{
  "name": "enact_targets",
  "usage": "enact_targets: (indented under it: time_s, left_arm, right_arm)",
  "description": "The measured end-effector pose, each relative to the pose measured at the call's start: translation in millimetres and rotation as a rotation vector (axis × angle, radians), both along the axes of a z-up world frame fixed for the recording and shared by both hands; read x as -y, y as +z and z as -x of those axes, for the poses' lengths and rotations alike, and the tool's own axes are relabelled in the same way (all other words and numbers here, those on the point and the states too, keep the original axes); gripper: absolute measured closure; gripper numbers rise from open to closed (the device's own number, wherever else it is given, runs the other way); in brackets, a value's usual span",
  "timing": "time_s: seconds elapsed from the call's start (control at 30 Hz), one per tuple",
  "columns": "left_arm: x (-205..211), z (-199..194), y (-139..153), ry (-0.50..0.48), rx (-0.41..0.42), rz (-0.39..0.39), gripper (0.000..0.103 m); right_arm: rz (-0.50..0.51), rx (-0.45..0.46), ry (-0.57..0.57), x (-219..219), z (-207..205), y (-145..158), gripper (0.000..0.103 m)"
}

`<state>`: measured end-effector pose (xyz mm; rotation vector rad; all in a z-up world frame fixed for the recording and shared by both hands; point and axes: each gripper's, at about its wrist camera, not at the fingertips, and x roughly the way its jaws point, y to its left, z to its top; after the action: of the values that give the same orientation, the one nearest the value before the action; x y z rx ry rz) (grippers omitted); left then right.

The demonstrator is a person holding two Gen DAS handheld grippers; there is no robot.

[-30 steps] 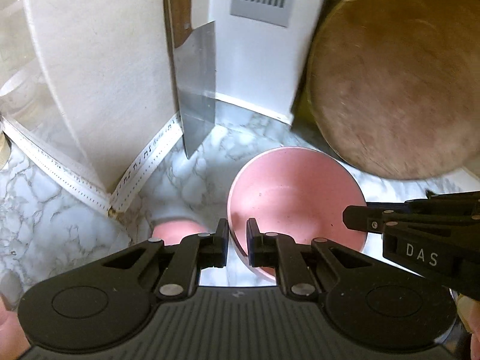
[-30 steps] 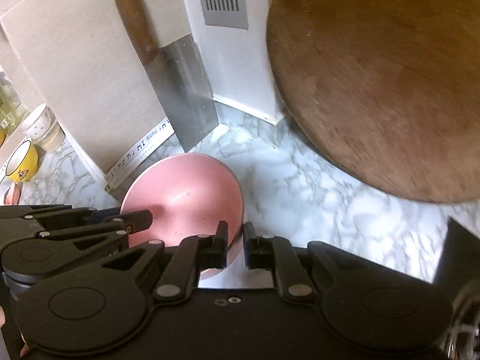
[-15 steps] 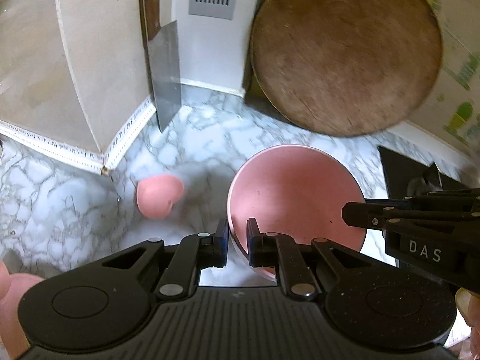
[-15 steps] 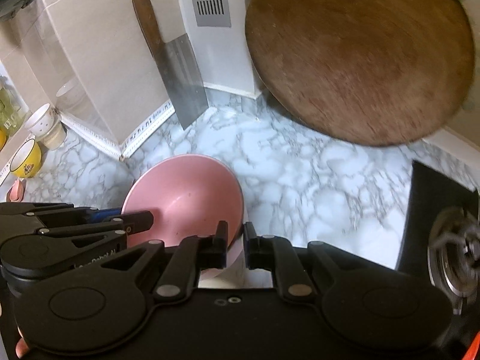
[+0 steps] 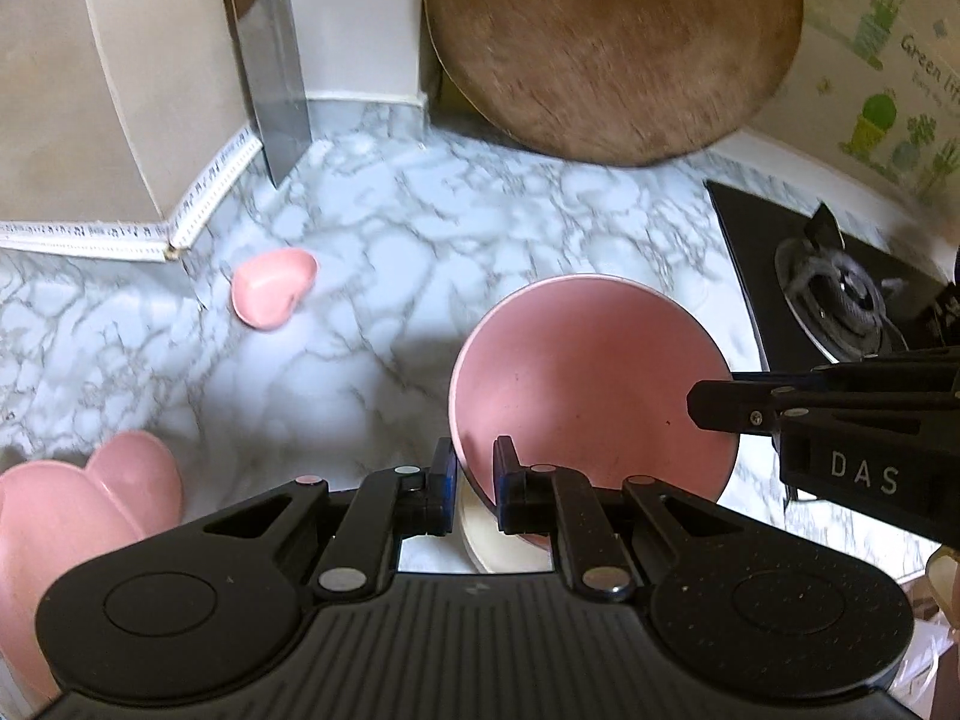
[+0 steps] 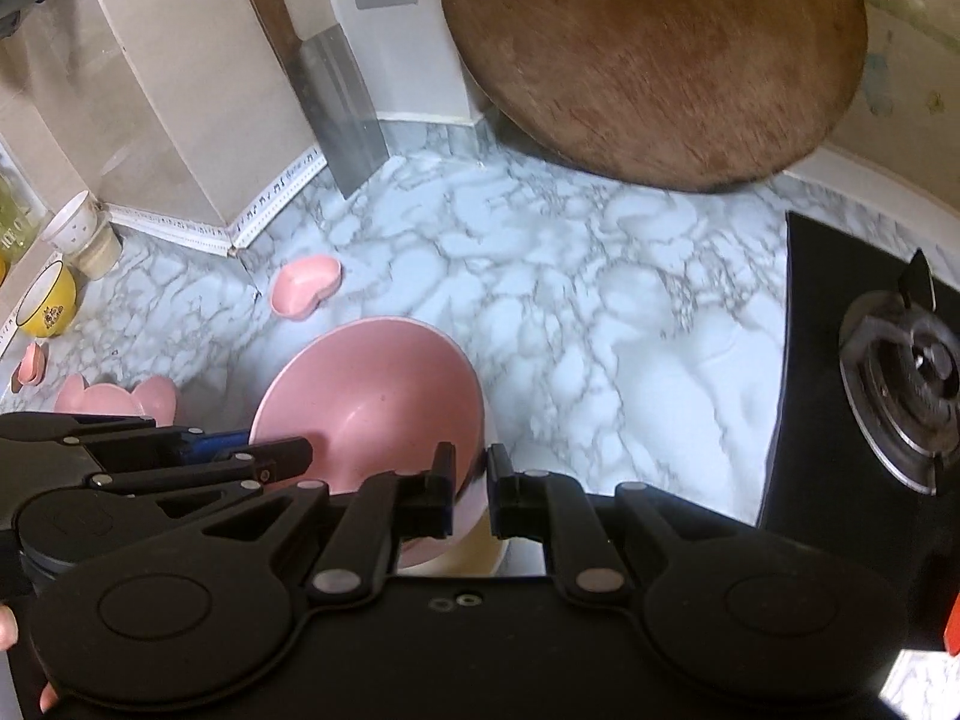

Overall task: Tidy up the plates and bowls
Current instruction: 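Lift the pink bowl with both grippers toward the cream bowl, then lower the pink bowl into the cream bowl and open both grippers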

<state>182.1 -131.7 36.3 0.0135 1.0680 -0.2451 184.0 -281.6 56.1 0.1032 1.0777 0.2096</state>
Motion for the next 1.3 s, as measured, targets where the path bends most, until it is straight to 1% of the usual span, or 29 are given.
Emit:
enact_targets:
  time_s: [0.4,0.7,1.1,1.17,1.3]
  left_arm:
    - [5,7,-18,-0.012,-0.021,-0.027,0.091]
    - [7,6,-27,-0.026,-0.022,-0.042,0.091]
    - [11,6,-33,-0.045,-0.019,-0.056,0.091]
    - [10,6,-33,-0.043,-0.022,-0.053,0.091]
    - [8,4,-33,-0.045,-0.031,-0.039,0.091]
  right_arm:
    - [-0.016,-0.044,-0.008,3,9,-24,0.092]
    - [-0.017,-0.060,0.001,4,10,-32,0.091]
    - [-0.021,-0.060,-0.002,5,10,-34,0.091]
    - [-0.030,-0.064,0.003,5,9,-35,0.086]
    - [-0.035,-0.068,0.002,5,9,-34,0.084]
